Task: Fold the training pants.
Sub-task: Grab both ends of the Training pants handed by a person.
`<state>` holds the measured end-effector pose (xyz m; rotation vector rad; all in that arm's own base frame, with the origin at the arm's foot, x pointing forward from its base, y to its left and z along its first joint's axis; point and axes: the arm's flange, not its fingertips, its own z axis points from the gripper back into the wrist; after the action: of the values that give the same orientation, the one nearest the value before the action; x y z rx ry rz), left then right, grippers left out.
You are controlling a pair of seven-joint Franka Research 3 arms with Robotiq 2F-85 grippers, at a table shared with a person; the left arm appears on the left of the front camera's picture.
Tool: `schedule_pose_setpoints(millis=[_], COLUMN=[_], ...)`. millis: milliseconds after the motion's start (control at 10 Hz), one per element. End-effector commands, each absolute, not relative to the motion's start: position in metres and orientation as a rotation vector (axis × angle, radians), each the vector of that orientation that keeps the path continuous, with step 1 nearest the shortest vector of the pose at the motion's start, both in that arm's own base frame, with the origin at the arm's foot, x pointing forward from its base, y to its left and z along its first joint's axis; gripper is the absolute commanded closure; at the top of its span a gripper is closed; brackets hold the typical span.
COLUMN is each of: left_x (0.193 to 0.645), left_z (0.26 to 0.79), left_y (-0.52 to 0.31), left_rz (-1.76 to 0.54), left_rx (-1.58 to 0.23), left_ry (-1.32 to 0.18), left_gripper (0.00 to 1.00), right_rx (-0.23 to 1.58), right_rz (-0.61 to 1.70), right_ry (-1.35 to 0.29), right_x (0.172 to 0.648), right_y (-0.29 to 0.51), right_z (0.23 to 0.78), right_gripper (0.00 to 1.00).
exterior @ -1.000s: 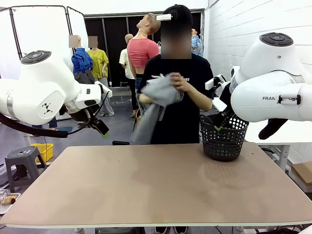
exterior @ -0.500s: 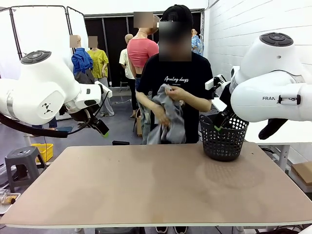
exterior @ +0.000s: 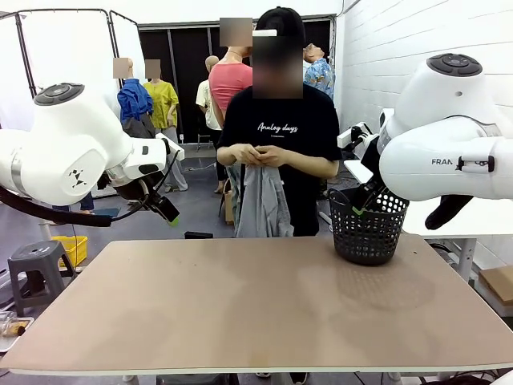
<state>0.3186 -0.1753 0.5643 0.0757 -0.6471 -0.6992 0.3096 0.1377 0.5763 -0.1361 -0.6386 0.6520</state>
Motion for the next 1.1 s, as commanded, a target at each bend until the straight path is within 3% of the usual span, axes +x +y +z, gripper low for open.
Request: schedule_pose_setpoints(millis=[0, 1000], left_x=[0.3194, 0.3194], left_z=[0.5628, 0.5628], left_y=[-0.1750, -0.1750], left_rz=[-0.700, -0.700], left_rx=[0.078, 0.078], left_ry=[-0.655, -0.655], left_gripper=[0.00, 0.00], right_rx=[-0.140, -0.140], right_rz=[0.657, 0.657], right_ry=[-0.638, -0.638], right_x=[0.3115, 0.3115], right_y=[0.1372, 0.1372], right_z=[0.5741, 0.5741], right_gripper=[0.00, 0.00])
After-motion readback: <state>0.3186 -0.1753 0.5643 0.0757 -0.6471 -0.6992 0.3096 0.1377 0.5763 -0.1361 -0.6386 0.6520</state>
